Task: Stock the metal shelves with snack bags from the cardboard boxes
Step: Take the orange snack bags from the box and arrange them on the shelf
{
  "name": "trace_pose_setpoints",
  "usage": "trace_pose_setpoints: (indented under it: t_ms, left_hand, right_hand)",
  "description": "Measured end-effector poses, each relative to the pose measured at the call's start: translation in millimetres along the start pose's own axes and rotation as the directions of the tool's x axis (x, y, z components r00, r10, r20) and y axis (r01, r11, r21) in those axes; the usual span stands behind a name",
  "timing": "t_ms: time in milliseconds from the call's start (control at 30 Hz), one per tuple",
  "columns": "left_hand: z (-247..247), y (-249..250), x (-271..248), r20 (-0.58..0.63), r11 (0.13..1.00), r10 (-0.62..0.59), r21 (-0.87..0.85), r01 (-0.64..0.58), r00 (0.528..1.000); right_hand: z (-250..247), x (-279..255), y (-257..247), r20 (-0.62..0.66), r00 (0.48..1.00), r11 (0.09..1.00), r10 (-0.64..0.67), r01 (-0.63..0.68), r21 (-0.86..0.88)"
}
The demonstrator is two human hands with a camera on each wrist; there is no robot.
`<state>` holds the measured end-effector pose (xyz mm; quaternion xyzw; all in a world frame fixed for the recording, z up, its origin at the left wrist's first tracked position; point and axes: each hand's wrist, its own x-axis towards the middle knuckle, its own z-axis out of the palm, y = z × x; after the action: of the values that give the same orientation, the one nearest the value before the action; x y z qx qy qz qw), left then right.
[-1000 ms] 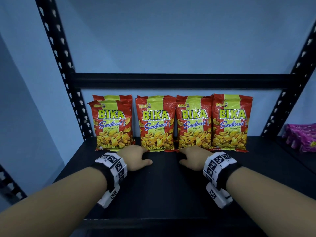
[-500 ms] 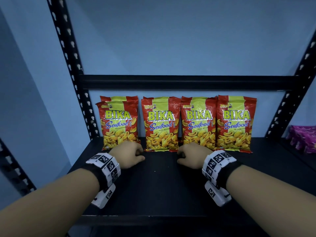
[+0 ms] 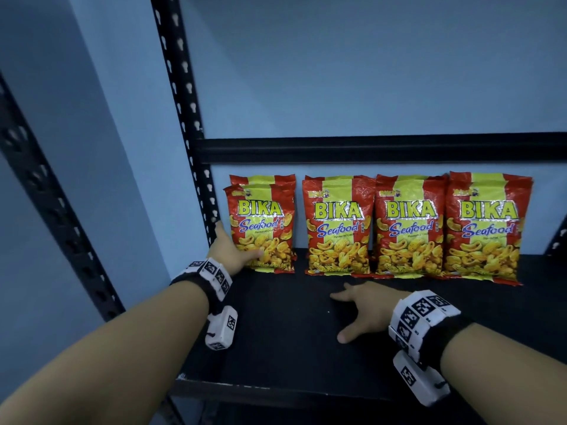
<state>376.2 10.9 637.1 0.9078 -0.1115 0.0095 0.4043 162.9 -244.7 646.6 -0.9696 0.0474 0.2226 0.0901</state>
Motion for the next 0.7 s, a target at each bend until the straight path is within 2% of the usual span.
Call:
trace_pose_setpoints:
  t_ms: [400,700]
  left_hand:
    - [14.5,-17.7,34.5,0.09,0.971,0.119,-0.217,-0.097,0.989]
    - [26.5,-2.9,30.0,0.13,0.963,0.163,-0.235,-0.129,0.978]
  right_hand:
    - [-2.8,4.4,-6.0,0.072,0.996,0.998,0.048,-0.044,-0.048]
    - [-6.2,1.1,-9.1,0.067,0.997,0.998,0.043,-0.04,-0.045]
